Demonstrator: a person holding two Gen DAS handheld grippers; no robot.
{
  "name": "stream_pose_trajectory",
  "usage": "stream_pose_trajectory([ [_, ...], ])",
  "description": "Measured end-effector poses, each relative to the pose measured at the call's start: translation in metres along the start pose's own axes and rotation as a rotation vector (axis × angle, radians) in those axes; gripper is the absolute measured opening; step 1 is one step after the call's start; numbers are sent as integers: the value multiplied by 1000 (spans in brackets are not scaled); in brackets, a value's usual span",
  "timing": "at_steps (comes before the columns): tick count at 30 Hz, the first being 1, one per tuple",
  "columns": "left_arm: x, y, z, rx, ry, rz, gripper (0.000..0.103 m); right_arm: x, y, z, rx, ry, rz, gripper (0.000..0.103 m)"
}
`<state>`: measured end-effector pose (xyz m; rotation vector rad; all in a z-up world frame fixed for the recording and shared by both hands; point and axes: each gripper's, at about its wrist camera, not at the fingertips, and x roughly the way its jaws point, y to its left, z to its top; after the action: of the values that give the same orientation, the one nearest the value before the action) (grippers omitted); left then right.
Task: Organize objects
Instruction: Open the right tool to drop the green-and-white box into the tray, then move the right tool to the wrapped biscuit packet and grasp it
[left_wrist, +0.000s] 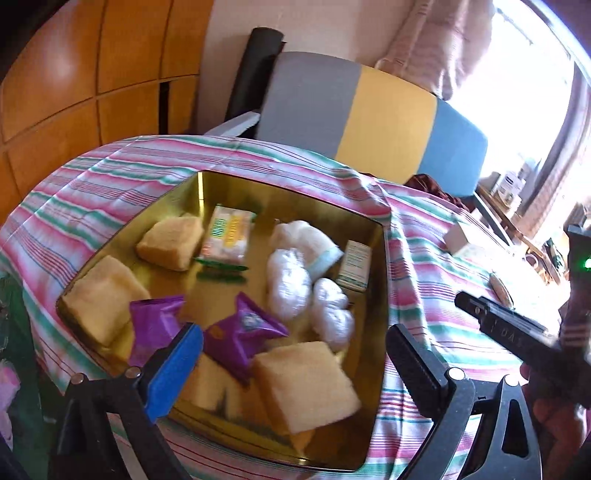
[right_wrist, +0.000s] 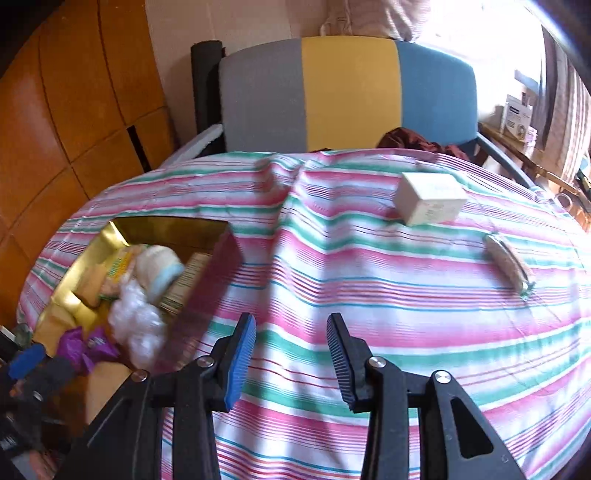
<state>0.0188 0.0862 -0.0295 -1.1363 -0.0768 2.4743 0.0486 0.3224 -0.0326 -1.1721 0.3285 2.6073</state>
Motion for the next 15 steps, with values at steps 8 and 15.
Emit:
stream_pose_trajectory([
  [8, 0, -47, -3, 90, 8, -52, 101, 4, -77, -26, 82, 30, -100, 41],
  [15, 6, -98, -7, 196, 20, -104, 101, 6, -126, -35, 129, 36, -147, 41],
])
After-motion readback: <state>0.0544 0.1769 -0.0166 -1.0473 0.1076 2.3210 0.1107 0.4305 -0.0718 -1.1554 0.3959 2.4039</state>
